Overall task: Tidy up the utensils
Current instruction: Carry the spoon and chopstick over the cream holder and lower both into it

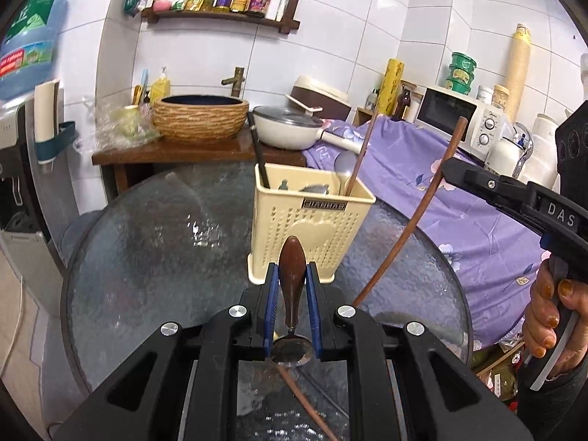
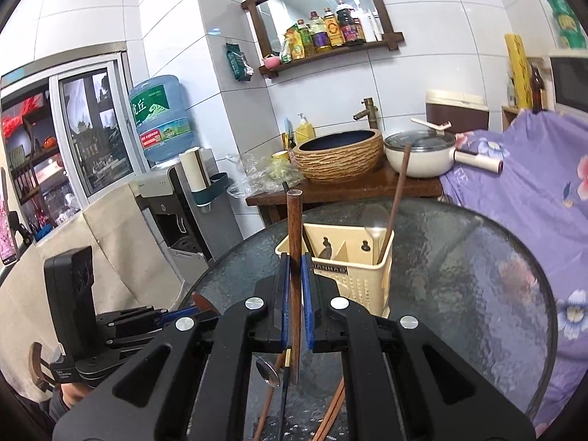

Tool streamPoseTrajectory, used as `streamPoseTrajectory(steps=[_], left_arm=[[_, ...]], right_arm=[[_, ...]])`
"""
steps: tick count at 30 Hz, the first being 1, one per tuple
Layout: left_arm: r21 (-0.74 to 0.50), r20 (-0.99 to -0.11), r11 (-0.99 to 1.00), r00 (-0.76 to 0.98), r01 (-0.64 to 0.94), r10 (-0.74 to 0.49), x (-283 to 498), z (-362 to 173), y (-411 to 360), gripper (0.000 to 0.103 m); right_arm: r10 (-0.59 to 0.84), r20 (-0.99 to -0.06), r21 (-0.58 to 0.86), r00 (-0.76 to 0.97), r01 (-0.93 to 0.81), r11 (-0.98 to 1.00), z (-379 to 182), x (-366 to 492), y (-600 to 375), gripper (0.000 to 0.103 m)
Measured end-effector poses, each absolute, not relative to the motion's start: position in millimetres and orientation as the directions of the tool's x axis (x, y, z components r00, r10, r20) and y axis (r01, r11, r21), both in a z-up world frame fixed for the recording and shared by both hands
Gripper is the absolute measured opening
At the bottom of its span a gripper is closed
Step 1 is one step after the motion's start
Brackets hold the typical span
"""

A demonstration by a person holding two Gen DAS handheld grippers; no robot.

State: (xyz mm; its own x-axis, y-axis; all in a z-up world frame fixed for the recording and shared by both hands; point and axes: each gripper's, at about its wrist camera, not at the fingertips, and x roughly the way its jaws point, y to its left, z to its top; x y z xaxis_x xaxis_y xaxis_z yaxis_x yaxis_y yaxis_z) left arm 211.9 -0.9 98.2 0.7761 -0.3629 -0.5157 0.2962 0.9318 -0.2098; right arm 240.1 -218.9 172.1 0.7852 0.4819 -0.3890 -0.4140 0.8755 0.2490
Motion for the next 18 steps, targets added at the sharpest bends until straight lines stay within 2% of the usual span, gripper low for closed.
streamPoseTrajectory(steps=[10, 18], left_arm=[[-0.167, -0.42, 0.934, 0.834, 0.317, -0.358, 230.3, 163.1, -4.9, 0.015], [-0.167, -0.328, 0.946, 0.889, 0.278, -0.32, 270.4, 227.1, -10.9, 0.015]], right_arm=[[0.472, -0.357, 0.205, 0.806, -0.425, 0.882, 227.0, 254.5, -222.2, 0.007], [0.412, -0.272, 0.148, 0.869, -0.386, 0.911, 292.8, 276.1, -225.2, 0.007]])
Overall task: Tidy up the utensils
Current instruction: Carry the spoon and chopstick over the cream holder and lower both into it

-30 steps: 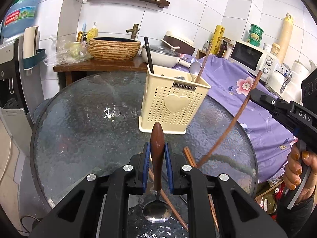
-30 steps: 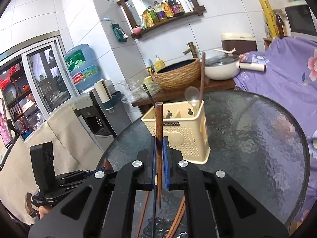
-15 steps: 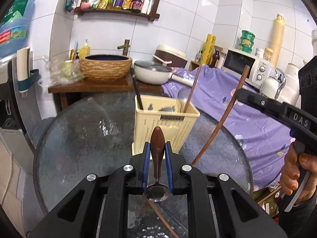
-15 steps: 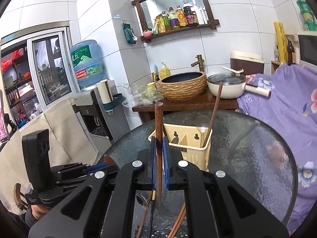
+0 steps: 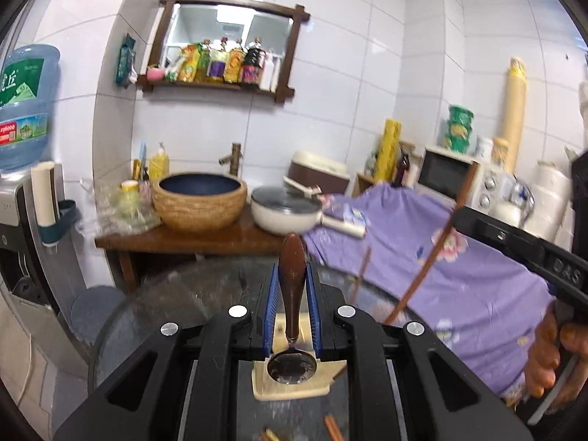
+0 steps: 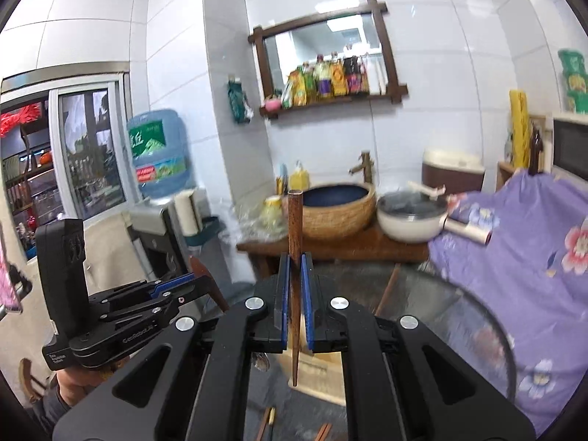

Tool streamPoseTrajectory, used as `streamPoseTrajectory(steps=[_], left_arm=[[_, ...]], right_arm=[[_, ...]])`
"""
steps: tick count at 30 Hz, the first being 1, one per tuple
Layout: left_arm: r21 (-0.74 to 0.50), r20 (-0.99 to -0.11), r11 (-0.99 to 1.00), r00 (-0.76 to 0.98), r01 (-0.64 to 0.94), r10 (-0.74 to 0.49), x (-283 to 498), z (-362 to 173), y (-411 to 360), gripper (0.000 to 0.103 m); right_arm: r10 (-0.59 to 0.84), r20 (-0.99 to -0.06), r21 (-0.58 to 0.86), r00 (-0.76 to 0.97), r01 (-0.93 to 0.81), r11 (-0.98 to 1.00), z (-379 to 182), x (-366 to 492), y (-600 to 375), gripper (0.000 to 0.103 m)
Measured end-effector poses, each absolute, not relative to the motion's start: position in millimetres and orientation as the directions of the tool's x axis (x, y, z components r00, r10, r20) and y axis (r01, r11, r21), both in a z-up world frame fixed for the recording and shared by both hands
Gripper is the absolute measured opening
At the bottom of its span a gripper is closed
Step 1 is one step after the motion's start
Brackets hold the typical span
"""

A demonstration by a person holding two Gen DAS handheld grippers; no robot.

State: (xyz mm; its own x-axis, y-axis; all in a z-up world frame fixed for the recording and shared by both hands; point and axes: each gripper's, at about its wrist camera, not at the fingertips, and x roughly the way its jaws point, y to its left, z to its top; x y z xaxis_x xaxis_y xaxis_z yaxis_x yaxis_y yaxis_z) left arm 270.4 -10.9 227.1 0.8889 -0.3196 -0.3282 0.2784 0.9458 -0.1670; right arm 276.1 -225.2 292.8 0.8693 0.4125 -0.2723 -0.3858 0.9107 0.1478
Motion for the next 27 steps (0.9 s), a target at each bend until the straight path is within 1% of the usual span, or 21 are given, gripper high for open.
streamPoseTrajectory(steps=[3, 7, 14, 18, 27], left_arm=[[-0.159, -0.322, 0.957, 0.903, 0.244, -0.284, 294.5, 233.6, -18.3, 0.015], [-0.164, -0.362, 0.962, 0.894, 0.219, -0.266, 322.6, 218.1, -26.7, 0.015], [-0.156, -0.432, 0.966, 0.865, 0.208, -0.255, 343.4, 175.5, -35.3, 0.015], [-0.122, -0.453, 0.972, 0.86, 0.2, -0.233, 343.4, 160.2, -40.1, 0.015], [-0.112, -0.532, 0.973, 0.815, 0.2, -0.228, 352.4, 121.5, -46.1, 0.015]], right_arm=[[0.379, -0.257, 0.129, 0.889, -0.357, 0.925, 300.9, 288.1, -223.9, 0.007], [0.328, -0.254, 0.103, 0.91, -0.312, 0.944, 291.1, 306.3, -223.3, 0.007], [0.306, -0.327, 0.114, 0.894, -0.285, 0.952, 246.6, 336.6, -222.9, 0.007], [0.304, -0.364, 0.125, 0.88, -0.278, 0.953, 222.6, 346.5, -222.8, 0.007], [0.295, -0.434, 0.126, 0.851, -0.267, 0.955, 179.8, 358.4, -217.7, 0.007]])
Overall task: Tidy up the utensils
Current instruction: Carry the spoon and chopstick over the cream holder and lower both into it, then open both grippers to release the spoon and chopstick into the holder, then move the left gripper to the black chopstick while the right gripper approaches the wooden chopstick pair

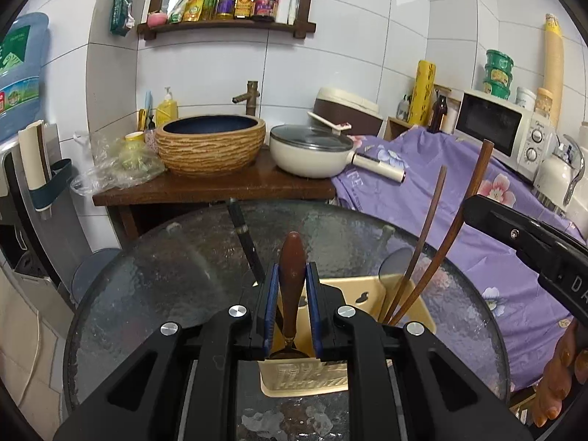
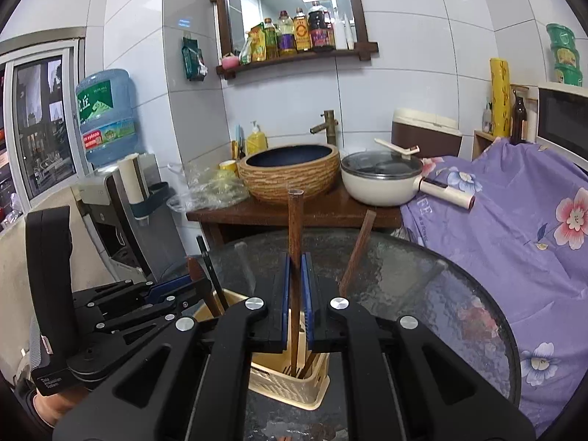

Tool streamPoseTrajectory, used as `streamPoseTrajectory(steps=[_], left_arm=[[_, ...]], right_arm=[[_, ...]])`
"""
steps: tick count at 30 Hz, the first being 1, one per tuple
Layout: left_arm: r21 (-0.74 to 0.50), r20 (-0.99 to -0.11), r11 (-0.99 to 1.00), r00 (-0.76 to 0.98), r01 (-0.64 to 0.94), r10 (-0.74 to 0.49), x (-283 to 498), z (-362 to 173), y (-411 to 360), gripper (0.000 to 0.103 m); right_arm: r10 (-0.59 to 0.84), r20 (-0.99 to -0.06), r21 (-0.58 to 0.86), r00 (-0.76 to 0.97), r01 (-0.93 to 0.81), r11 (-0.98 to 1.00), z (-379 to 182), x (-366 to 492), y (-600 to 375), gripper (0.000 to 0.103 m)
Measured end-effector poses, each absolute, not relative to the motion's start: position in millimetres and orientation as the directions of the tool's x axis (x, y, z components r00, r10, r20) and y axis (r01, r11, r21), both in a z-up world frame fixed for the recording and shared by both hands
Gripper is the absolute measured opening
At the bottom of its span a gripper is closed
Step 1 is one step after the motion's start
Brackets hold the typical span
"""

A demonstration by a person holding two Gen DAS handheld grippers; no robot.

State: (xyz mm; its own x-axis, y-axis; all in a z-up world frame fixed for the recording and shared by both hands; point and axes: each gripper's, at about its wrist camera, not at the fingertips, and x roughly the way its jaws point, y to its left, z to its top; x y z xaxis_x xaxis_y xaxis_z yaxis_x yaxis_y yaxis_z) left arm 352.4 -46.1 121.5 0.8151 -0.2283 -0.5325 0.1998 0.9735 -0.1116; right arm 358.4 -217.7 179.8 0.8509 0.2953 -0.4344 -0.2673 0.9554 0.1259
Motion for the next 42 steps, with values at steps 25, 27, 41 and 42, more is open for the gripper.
streamPoseTrajectory(steps=[25, 27, 41, 42], left_arm=[[-0.125, -0.494, 0.975, 0.84, 0.186, -0.224, 268.4, 86.7, -13.9, 0.096], [-0.109, -0.505, 0.978, 0.837, 0.181, -0.211, 259.1, 77.4, -10.4, 0.096], [-0.08, -0.626, 0.988, 0.764, 0.134, -0.155, 214.7, 7.5, 11.1, 0.097], [-0.075, -0.635, 0.989, 0.759, 0.125, -0.144, 214.1, 5.1, 12.2, 0.097]], right_arm=[[0.273, -0.523, 0.171, 0.808, -0.214, 0.962, 106.5, 295.8, -236.5, 0.081], [0.28, -0.535, 0.163, 0.797, -0.228, 0.96, 94.6, 283.5, -232.6, 0.09], [0.291, -0.647, 0.209, 0.705, -0.203, 0.957, 15.5, 236.7, -224.7, 0.095], [0.271, -0.662, 0.19, 0.699, -0.193, 0.963, 11.2, 234.1, -223.3, 0.095]])
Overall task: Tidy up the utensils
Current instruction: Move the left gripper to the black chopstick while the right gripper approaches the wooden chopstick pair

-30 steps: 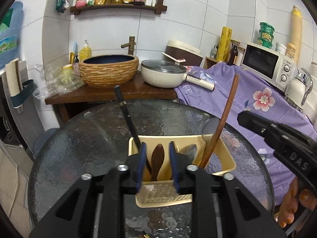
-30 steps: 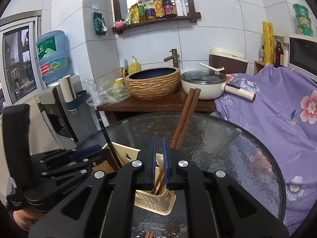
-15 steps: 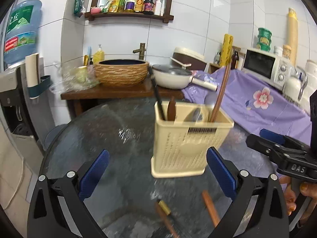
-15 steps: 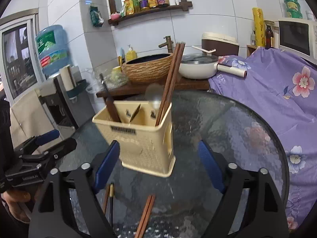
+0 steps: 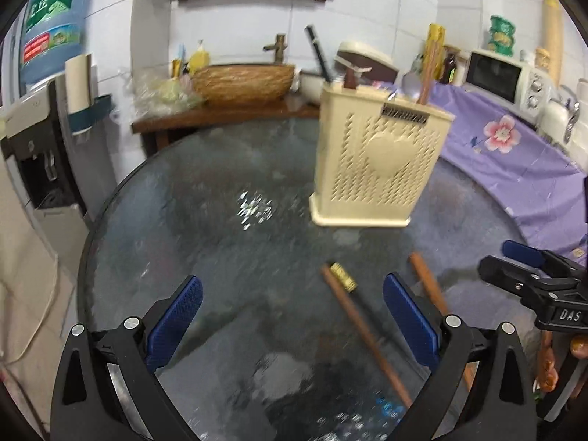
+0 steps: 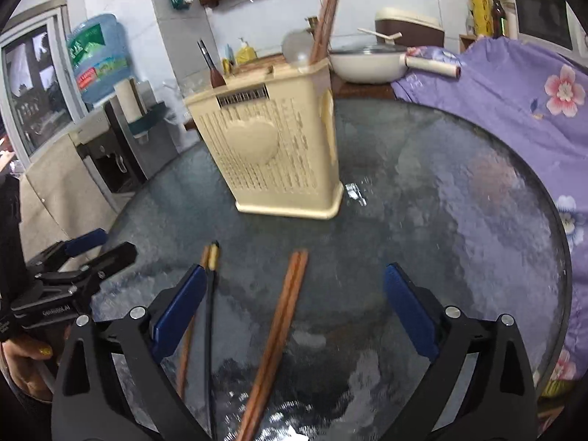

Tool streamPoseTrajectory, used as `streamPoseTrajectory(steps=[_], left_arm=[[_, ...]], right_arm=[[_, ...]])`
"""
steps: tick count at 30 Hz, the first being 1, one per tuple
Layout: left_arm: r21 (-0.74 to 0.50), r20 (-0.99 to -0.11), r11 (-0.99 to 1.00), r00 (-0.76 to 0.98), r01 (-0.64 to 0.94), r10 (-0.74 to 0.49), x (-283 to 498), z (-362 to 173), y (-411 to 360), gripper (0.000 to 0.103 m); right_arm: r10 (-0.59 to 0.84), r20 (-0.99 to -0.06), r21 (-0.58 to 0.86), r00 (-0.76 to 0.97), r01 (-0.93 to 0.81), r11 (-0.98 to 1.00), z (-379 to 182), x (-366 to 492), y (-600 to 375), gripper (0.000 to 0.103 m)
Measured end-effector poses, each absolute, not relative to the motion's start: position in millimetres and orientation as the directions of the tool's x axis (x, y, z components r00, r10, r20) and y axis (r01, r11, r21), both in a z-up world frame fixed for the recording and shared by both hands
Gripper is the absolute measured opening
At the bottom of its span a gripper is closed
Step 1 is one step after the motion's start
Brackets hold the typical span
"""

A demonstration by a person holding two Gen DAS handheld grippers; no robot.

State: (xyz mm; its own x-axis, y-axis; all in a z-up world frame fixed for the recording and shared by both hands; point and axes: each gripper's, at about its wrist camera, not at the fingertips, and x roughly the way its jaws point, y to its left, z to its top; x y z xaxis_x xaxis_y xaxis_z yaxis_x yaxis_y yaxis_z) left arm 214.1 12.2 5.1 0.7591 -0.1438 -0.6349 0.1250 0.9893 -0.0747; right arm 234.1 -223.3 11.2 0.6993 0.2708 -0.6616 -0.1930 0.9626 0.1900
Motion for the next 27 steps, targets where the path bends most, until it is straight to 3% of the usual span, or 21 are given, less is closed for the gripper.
streamPoseTrajectory(steps=[5, 11, 18, 23, 27], left_arm=[[-0.078, -0.671, 0.992, 0.73, 0.103, -0.128, 208.5, -7.4, 19.0, 0.096], [-0.112, -0.703, 0.986, 0.691, 0.125, -0.167, 202.4, -20.8, 13.6, 0.095], [-0.077, -0.713, 0.982, 0.679, 0.17, -0.174, 198.7, -25.3, -5.2, 0.091], [-0.058, -0.719, 0.981, 0.674, 0.187, -0.171, 199.8, -28.3, -12.3, 0.09], [-0.046, -0.73, 0.979, 0.662, 0.2, -0.17, 202.5, -30.1, -18.8, 0.081]], right_arm=[[0.205, -0.719, 0.133, 0.665, -0.158, 0.978, -3.5, 229.0, -221.5, 0.094], [0.194, -0.767, 0.116, 0.612, -0.166, 0.979, -17.6, 229.5, -213.1, 0.069], [0.17, -0.805, 0.091, 0.569, -0.164, 0.982, -29.0, 235.0, -205.1, 0.059], [0.161, -0.809, 0.085, 0.566, -0.159, 0.984, -28.9, 240.0, -204.1, 0.058], [0.156, -0.818, 0.087, 0.553, -0.15, 0.985, -26.9, 250.6, -202.3, 0.057]])
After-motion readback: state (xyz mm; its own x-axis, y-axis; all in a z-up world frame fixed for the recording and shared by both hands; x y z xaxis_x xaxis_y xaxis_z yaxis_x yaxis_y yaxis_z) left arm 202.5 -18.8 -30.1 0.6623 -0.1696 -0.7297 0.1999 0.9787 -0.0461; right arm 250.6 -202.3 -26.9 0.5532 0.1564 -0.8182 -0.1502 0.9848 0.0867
